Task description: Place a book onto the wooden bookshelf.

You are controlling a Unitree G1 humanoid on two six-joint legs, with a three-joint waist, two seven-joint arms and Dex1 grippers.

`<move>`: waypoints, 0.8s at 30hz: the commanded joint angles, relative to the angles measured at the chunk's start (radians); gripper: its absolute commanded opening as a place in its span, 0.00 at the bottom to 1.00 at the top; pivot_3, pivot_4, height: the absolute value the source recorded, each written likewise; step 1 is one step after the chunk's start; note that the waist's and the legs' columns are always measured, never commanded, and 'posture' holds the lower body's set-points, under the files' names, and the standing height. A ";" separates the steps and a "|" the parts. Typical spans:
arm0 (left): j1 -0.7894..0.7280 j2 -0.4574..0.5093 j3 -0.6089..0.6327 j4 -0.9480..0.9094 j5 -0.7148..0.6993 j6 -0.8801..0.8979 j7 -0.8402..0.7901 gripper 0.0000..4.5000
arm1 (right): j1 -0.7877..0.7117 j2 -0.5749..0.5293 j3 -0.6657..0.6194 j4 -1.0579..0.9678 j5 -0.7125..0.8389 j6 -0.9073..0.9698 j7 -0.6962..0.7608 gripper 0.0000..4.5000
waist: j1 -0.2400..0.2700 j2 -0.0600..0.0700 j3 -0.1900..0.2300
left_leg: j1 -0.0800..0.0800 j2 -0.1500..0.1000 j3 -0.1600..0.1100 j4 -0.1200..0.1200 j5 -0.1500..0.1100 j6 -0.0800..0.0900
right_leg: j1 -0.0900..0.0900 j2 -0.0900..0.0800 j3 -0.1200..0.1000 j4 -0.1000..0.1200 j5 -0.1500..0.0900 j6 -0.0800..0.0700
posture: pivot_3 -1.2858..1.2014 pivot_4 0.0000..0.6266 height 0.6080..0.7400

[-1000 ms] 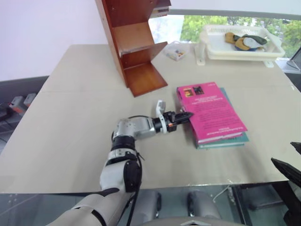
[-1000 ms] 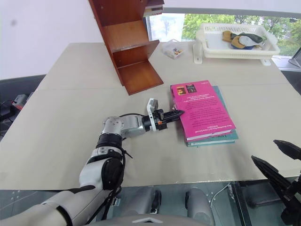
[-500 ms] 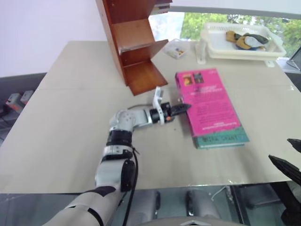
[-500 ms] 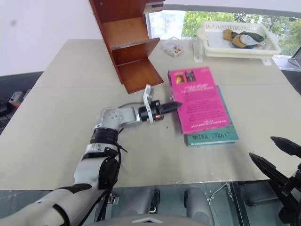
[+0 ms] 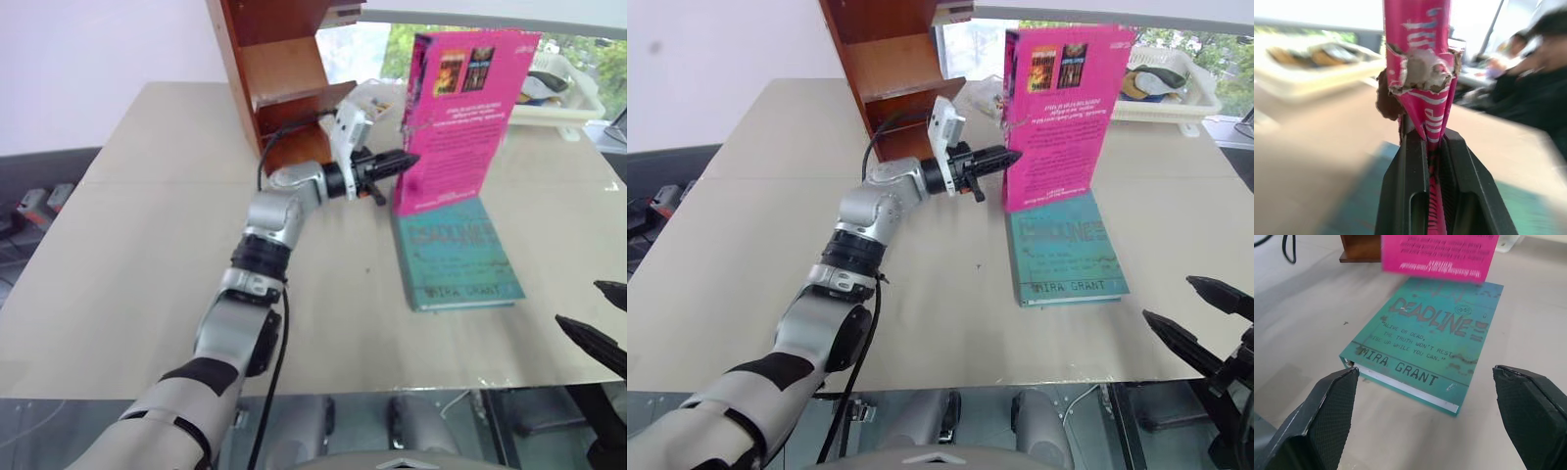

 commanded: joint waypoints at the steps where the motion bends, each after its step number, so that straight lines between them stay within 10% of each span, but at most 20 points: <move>1: -0.111 -0.012 -0.051 0.083 0.162 -0.292 0.120 0.01 | -0.017 -0.012 -0.003 0.003 0.002 -0.015 0.004 1.00 | 0.001 0.000 0.000 | 0.000 0.000 0.000 0.000 0.000 0.000 | 0.000 0.000 0.000 0.000 0.000 0.000 | 0.52 0.24 1.00; 9: -0.259 0.043 -0.235 0.175 0.524 -0.498 0.326 0.01 | -0.119 -0.048 -0.097 0.184 0.052 -0.048 0.077 1.00 | -0.002 -0.002 0.003 | -0.001 -0.005 0.001 0.000 -0.002 0.004 | 0.000 0.001 0.000 0.000 -0.001 0.003 | 0.52 0.24 1.00; 24: -0.469 0.145 -0.353 0.243 0.786 -0.332 0.294 0.01 | -0.559 -0.199 -0.075 0.681 0.150 -0.048 0.262 1.00 | -0.007 -0.001 0.007 | 0.000 -0.005 0.001 0.001 -0.002 0.005 | 0.000 0.003 0.000 0.003 -0.003 0.005 | 0.52 0.24 1.00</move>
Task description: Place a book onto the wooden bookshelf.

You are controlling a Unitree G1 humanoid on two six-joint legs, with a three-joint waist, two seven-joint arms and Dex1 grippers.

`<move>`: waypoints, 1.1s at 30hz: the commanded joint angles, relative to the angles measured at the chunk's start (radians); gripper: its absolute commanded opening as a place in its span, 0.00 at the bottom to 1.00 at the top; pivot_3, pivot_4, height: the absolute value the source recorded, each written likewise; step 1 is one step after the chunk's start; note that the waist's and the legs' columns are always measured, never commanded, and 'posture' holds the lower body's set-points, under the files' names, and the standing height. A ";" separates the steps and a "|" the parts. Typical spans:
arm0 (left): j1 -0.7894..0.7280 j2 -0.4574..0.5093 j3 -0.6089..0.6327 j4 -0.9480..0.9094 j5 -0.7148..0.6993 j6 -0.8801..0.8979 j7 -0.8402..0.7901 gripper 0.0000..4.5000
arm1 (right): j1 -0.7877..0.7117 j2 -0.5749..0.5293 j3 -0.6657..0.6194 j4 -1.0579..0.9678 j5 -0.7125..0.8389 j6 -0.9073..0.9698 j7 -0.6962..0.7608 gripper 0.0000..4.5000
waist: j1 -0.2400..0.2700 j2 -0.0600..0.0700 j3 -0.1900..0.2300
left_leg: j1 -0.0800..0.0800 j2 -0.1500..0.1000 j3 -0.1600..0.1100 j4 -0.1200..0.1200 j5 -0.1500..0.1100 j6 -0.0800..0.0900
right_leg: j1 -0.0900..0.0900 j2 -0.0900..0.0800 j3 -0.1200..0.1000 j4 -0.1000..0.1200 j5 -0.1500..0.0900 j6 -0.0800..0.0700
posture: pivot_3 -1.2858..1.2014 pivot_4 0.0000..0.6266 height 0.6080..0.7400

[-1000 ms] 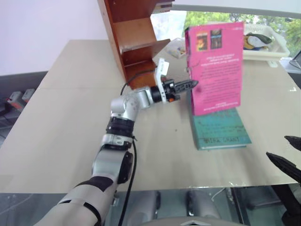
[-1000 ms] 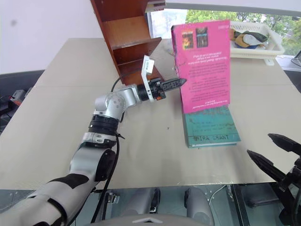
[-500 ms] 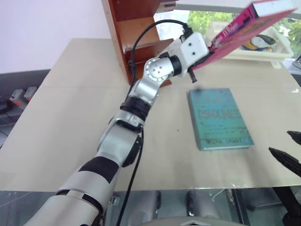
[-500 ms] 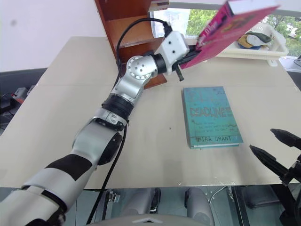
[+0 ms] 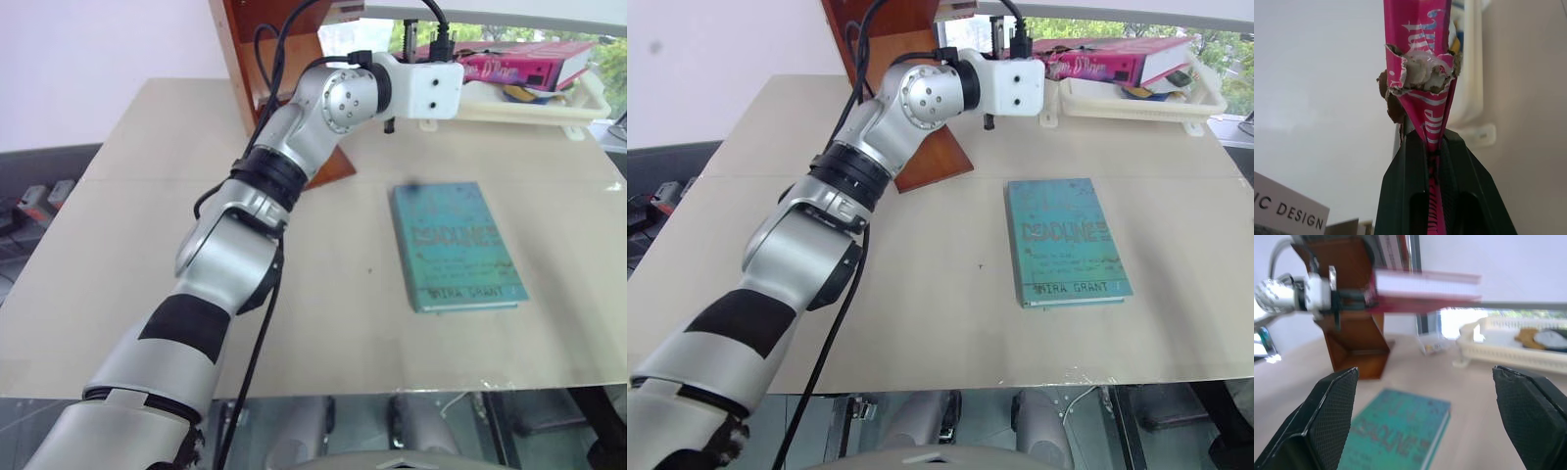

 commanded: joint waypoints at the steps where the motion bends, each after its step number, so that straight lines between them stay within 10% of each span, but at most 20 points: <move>1: -0.064 0.017 -0.007 0.006 0.032 0.047 -0.015 0.01 | -0.052 -0.039 -0.011 0.062 0.009 -0.005 0.041 1.00 | -0.002 0.000 0.000 | 0.000 0.000 0.000 0.000 0.000 0.000 | 0.000 0.000 0.000 0.000 0.000 0.000 | 0.52 0.24 1.00; 33: -0.160 0.082 -0.085 0.056 0.198 0.207 0.029 0.01 | -0.201 -0.124 0.024 0.303 -0.048 0.058 0.262 1.00 | -0.021 0.001 0.001 | 0.000 -0.001 0.000 0.001 0.000 0.000 | 0.000 -0.001 0.001 0.002 0.000 0.001 | 0.52 0.24 1.00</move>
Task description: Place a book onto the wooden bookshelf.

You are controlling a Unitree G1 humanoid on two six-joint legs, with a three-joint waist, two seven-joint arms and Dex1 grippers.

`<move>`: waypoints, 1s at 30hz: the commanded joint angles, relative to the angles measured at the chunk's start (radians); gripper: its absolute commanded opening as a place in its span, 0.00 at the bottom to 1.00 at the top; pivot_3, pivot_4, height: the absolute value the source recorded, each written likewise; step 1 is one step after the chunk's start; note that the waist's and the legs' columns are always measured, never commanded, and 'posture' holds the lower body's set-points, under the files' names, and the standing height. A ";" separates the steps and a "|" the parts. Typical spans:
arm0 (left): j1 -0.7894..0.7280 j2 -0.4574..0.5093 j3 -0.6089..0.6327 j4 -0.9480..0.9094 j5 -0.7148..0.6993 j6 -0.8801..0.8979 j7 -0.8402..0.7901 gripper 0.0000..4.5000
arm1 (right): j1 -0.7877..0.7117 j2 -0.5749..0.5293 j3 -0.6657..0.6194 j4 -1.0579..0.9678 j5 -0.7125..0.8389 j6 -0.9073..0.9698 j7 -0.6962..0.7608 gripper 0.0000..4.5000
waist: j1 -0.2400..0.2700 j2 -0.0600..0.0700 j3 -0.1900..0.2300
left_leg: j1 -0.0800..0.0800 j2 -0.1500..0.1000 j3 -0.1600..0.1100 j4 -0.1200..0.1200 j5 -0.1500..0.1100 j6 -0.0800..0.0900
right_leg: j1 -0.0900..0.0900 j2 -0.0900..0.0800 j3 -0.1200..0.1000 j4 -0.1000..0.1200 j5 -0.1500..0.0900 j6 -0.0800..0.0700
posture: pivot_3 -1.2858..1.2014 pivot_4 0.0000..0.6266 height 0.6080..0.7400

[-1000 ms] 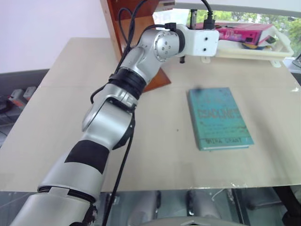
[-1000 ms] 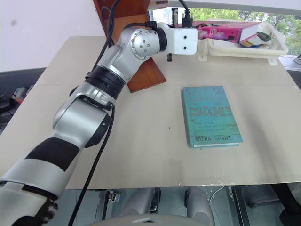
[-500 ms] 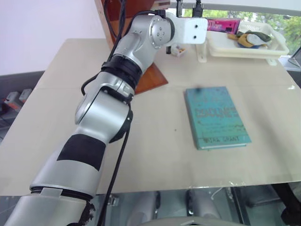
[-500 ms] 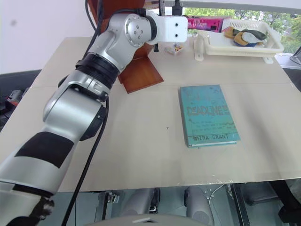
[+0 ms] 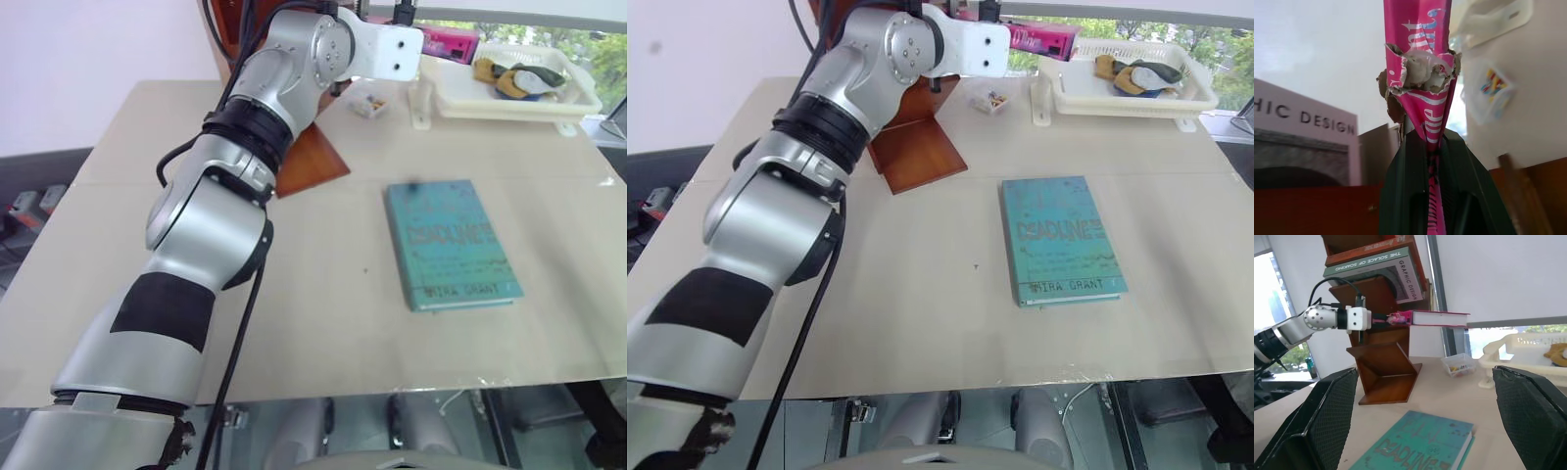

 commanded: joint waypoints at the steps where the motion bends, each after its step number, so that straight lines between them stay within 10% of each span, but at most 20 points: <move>1: 0.006 0.024 0.018 -0.090 -0.002 0.007 0.010 0.01 | -0.023 -0.030 -0.007 0.010 -0.009 -0.019 0.018 1.00 | 0.000 0.000 0.000 | 0.000 0.000 0.000 0.000 0.000 0.000 | 0.000 0.000 0.000 0.000 0.000 0.000 | 0.52 0.24 1.00; 30: 0.232 0.159 0.044 -0.601 0.005 0.294 -0.316 0.01 | -0.295 -0.084 0.183 0.239 -0.160 -0.094 0.096 1.00 | -0.001 0.002 0.000 | -0.001 0.000 0.002 0.002 0.002 -0.003 | -0.002 0.000 0.002 0.003 0.000 0.000 | 0.52 0.24 1.00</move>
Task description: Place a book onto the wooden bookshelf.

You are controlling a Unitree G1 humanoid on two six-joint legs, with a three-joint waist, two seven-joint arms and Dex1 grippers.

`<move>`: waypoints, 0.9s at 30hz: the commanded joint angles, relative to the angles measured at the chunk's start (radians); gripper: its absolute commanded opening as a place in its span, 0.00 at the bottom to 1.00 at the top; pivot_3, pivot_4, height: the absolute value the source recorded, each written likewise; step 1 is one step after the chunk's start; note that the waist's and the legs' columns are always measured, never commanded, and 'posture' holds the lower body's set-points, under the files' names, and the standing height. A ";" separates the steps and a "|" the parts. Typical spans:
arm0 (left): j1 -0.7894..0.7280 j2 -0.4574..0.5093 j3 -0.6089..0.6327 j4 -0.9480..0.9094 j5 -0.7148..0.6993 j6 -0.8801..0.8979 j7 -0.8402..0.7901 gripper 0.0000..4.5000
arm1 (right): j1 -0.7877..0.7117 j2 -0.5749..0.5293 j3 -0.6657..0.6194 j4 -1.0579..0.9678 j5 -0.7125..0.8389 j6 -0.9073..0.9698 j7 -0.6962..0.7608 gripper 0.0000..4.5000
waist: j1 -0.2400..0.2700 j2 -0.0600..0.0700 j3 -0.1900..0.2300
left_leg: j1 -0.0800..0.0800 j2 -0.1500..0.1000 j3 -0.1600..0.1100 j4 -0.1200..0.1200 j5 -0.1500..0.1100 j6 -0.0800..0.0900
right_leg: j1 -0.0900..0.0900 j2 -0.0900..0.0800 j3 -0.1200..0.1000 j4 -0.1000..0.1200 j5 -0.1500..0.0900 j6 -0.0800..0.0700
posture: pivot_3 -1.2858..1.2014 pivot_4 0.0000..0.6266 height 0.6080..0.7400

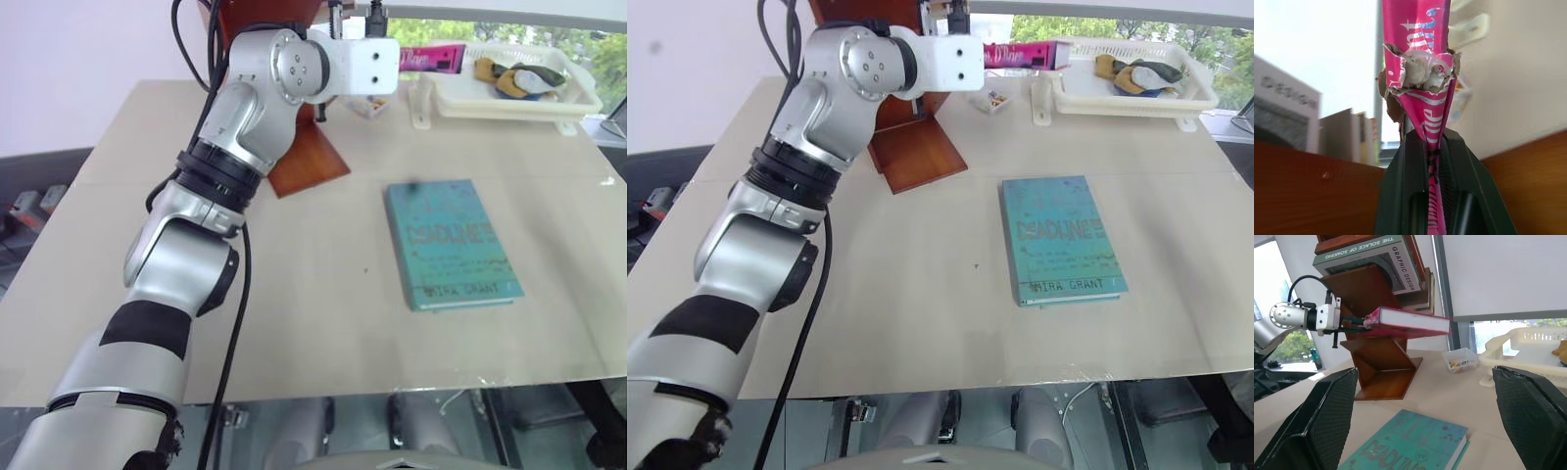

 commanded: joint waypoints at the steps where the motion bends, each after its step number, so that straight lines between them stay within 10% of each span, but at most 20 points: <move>1: -0.021 0.025 -0.013 -0.033 0.078 0.036 0.015 0.01 | 0.001 -0.015 -0.038 -0.018 0.007 -0.016 0.004 1.00 | 0.000 0.000 0.000 | 0.001 0.000 0.000 0.000 0.000 0.000 | 0.000 0.000 0.000 0.001 0.000 0.000 | 0.52 0.24 1.00; 27: -0.103 -0.038 -0.015 -0.010 0.164 0.314 0.082 0.01 | 0.030 0.002 -0.055 -0.062 0.000 -0.021 -0.040 1.00 | -0.014 0.000 0.000 | 0.002 0.000 0.000 0.007 -0.002 0.003 | 0.000 0.000 0.001 0.009 0.000 0.000 | 0.52 0.24 1.00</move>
